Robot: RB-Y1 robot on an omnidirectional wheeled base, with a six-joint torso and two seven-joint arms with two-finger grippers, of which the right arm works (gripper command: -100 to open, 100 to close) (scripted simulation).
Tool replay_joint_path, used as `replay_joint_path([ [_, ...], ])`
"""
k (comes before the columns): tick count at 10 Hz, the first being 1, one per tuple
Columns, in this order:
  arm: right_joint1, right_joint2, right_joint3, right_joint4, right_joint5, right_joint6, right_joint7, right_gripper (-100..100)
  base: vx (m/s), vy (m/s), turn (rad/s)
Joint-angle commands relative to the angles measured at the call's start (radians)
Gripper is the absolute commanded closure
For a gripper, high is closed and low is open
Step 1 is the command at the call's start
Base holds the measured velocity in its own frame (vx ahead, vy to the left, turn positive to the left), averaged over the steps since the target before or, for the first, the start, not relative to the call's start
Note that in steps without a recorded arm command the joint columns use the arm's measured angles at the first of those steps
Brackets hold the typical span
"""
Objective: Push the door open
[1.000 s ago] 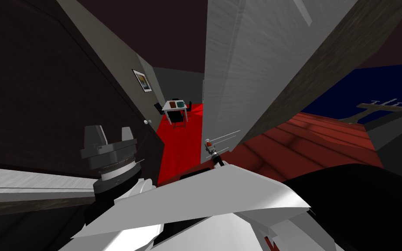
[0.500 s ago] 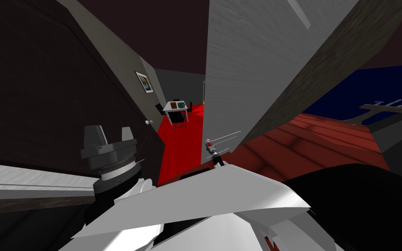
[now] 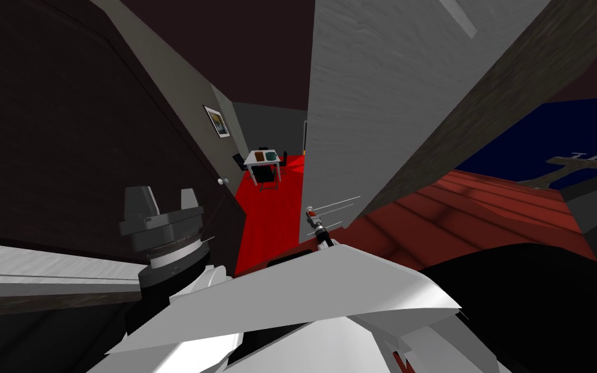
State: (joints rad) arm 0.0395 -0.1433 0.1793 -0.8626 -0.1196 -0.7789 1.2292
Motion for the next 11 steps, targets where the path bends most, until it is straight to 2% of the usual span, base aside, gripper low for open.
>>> replay_joint_path([
  [1,-0.001,-0.004,-0.009,-0.005,-0.009,-0.005,-0.044,100,0.022,0.006,0.029],
  [11,-0.007,0.002,-0.050,0.000,-0.064,-0.014,-0.295,100,0.033,0.003,0.032],
])
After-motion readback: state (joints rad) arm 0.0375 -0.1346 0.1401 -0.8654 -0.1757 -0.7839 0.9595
